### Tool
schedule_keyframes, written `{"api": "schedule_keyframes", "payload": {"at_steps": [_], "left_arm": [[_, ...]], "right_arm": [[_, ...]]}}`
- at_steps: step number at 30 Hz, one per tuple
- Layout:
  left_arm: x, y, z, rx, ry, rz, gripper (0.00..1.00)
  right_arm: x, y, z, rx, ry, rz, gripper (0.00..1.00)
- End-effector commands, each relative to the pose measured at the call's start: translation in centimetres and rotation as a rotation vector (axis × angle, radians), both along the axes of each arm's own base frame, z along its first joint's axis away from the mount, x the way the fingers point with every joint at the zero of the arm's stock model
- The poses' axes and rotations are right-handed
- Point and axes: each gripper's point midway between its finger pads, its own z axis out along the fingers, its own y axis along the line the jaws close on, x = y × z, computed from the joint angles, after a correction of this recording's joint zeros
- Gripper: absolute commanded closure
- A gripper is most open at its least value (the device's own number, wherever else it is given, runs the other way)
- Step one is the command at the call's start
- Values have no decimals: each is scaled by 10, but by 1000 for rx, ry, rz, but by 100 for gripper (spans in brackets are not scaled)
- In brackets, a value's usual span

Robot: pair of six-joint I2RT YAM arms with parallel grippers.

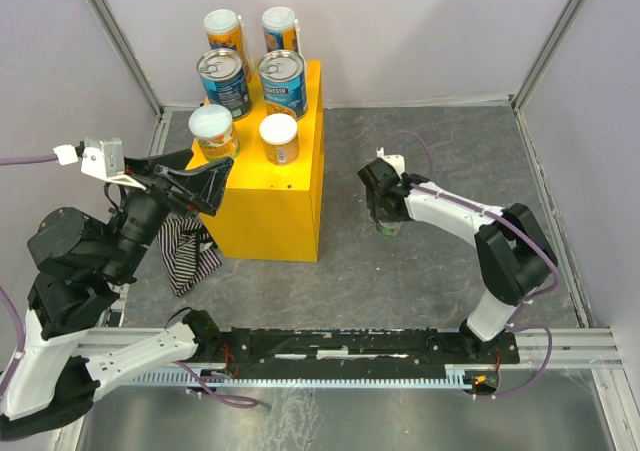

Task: Place and organize the canned foods onto the counter
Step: Place the canned food at the center of the board, then pick up the canned food from the center of the board.

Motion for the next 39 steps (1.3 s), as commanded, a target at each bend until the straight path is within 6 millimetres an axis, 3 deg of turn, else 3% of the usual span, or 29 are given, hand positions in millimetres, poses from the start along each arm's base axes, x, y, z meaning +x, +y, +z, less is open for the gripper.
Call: {"api": "schedule_keyframes", "payload": {"at_steps": [1,6,12,19,28,39], "left_arm": [[-8,-1,10,-49,-3,-38,1],[-9,-3,10,-49,4,-53,2],[-11,-8,7,-49,25,-80,2],[-10,-18,1,-23,62,-108,2],[-5,-27,-15,15,109,-117,2],[-2,-30,-44,31,157,-113,4]], "right_arm": [[-7,26,11,60,-63,120,86],[-21,36,11,24,-120,203,71],[-28,35,16,23,-203,233,30],[-35,41,15,50,-264,253,0],[-37,50,11,106,-383,263,1],[-39,38,17,136,-587,194,5]]}}
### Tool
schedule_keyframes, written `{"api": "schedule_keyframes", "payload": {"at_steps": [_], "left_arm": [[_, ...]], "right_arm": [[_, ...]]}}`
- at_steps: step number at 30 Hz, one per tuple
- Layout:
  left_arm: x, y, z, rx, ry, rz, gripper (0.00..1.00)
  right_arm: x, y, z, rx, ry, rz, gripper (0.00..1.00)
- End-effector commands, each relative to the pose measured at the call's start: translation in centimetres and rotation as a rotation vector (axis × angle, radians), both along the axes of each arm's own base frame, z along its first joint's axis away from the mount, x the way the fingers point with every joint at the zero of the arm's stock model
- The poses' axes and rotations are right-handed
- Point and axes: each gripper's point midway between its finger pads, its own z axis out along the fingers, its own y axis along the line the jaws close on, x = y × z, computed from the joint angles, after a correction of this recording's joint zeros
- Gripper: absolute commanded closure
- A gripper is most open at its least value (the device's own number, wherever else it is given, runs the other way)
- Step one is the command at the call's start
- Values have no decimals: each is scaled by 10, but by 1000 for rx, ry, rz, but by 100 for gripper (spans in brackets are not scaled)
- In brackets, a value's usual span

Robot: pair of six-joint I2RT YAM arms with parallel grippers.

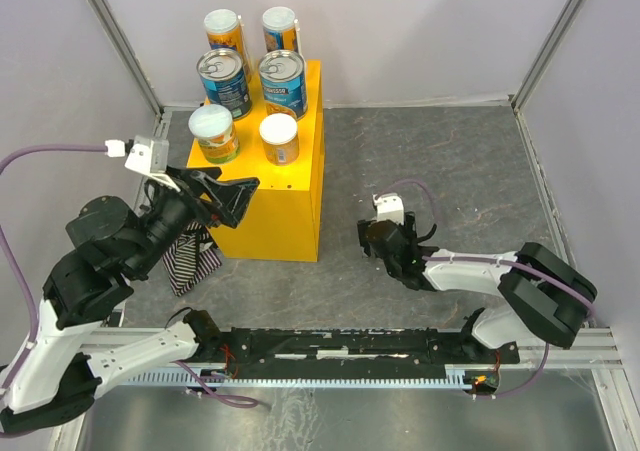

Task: Place and organize the canned foods onto the counter
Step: Pick up the canned food from the center of the board.

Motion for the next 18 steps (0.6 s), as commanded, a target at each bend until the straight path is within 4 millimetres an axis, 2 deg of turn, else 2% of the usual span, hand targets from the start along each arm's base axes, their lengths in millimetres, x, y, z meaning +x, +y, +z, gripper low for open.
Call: {"api": "schedule_keyframes", "payload": {"at_steps": [1,6,13,16,18], "left_arm": [[-2,-1,-4,-51,15,-2,4],[-1,4,-8,-60,21,19,6],[-1,8,-13,-79,22,38,8],[0,10,-13,-75,15,48,9],[0,11,-14,-76,12,55,9]], "right_arm": [[16,5,36,106,-179,-44,6],[16,3,41,124,-230,-35,13],[22,11,44,147,-276,-9,25],[24,15,43,145,-279,6,42],[25,17,42,144,-278,14,50]]}}
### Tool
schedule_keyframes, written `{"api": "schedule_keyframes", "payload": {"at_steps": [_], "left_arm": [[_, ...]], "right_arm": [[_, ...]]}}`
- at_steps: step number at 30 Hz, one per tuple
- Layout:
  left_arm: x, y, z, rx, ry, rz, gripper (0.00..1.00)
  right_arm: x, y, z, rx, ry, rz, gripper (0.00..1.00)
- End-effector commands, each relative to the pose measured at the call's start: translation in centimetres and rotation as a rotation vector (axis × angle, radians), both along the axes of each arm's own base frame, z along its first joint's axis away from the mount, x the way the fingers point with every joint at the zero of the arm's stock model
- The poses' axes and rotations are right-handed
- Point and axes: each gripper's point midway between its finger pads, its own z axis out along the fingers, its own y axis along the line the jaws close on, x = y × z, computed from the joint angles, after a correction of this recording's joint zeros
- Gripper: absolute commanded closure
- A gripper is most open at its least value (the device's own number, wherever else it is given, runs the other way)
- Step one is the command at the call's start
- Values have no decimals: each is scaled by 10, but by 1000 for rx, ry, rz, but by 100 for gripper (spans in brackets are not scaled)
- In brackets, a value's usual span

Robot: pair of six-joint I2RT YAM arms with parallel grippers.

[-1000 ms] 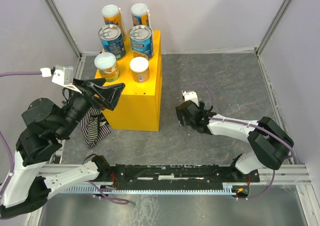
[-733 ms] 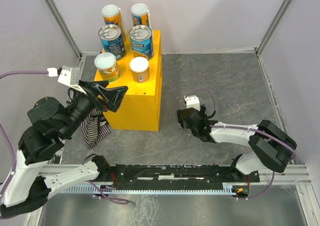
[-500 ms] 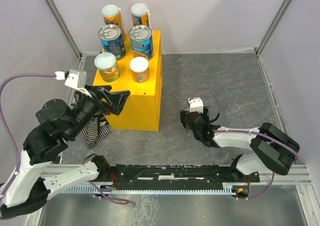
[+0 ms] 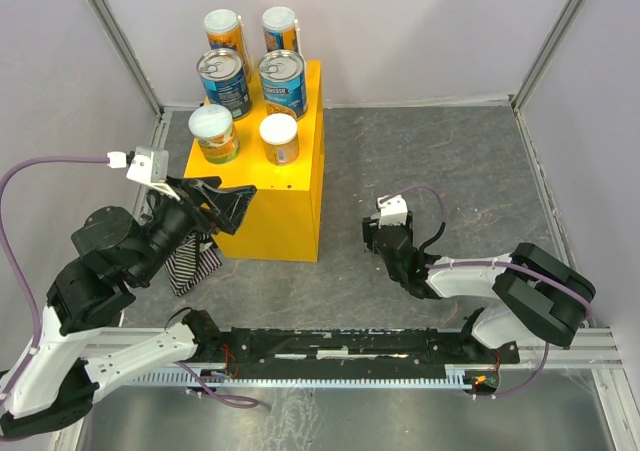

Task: Place and organize the canned foods onto the counter
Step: Pick up the canned food from the center of the board.

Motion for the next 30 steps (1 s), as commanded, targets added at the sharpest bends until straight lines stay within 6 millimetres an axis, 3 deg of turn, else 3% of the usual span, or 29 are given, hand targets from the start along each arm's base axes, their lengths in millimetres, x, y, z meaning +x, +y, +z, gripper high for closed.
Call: {"api": "schedule_keyframes", "payload": {"at_steps": [1,5,8,16,30], "left_arm": [[2,5,13,-70,-30,30,9],[1,7,15,-81,-41,33,9],[1,8,19,-84,-48,35,9],[-1,13,25,-97,-60,45,9],[-8,14,38,-150,-66,26,9]], "right_arm": [[12,15,25,72,-90,15,52],[8,18,38,70,-104,40,61],[5,21,61,67,-127,58,67],[-7,26,133,68,-171,89,77],[-48,35,263,80,-288,148,87]]}}
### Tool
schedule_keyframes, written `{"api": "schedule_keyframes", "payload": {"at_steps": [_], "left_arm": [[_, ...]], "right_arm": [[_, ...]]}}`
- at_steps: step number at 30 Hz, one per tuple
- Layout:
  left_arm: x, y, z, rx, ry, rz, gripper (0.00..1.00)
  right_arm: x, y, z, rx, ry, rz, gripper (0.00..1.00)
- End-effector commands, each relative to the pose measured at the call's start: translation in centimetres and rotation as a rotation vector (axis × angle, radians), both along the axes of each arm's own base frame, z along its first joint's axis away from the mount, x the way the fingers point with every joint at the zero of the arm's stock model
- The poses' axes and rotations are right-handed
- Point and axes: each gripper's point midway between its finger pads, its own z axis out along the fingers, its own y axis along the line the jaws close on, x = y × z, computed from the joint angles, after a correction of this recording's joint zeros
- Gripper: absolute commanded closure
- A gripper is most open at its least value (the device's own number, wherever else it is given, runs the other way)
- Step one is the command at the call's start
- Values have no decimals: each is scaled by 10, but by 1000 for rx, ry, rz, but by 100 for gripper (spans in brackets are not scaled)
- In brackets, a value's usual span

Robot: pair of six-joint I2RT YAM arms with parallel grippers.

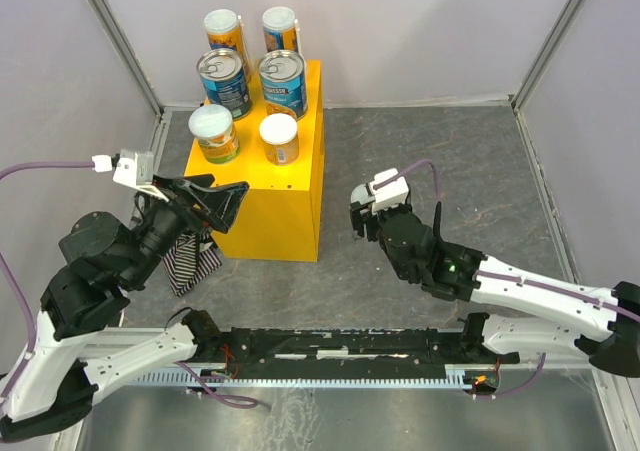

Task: Place and organize the canned foods onto the counter
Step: Pick up the canned food from the center of the board, then place the canned food on the counter.

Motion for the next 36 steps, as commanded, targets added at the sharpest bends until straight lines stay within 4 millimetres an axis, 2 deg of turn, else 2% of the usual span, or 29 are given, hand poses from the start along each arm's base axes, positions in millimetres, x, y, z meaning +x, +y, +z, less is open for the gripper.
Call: {"api": "schedule_keyframes", "payload": {"at_steps": [1,8,14,22,23,36], "left_arm": [[-6,5,26,-106,-37,-3,9],[-9,4,21,-111,-28,-21,9],[-17,11,15,-126,-17,-26,9],[-23,8,10,-134,8,-62,9],[-24,8,8,-139,13,-67,9],[-24,6,5,-147,24,-69,9]], "right_arm": [[-6,-10,75,74,-89,-38,87],[-22,-5,117,96,-100,-17,88],[-32,5,154,86,-129,-3,91],[-39,12,193,120,-137,1,98],[-41,17,203,116,-131,15,99],[-41,45,258,151,-149,60,99]]}}
